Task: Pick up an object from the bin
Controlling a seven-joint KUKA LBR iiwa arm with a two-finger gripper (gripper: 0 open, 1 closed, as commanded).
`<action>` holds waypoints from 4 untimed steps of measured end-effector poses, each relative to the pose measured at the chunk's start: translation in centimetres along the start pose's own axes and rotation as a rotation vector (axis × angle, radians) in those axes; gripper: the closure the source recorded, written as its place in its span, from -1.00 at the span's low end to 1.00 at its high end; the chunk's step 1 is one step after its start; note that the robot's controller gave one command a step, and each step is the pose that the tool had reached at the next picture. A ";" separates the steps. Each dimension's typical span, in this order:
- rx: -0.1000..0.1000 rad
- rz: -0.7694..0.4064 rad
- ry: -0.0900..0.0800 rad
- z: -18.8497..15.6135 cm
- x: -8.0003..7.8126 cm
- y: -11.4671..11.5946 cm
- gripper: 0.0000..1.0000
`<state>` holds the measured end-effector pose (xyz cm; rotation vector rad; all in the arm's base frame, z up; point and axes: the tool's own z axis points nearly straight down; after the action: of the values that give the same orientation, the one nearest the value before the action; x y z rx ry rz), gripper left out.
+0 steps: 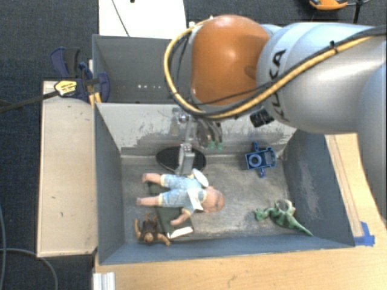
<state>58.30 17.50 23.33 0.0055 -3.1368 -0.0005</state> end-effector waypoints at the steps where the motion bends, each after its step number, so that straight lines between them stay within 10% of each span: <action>1: -0.002 0.005 -0.009 -0.5 -0.2 -0.1 -1.00; 2: -0.002 0.017 -0.011 6.9 1.0 -2.5 -1.00; 4: 0.001 -0.013 -0.005 9.3 3.1 -5.3 -1.00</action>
Offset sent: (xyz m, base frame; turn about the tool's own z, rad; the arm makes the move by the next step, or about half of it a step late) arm -0.0254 -0.0546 -0.1633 0.0330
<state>55.15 12.21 14.09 0.0262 -3.1413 0.0012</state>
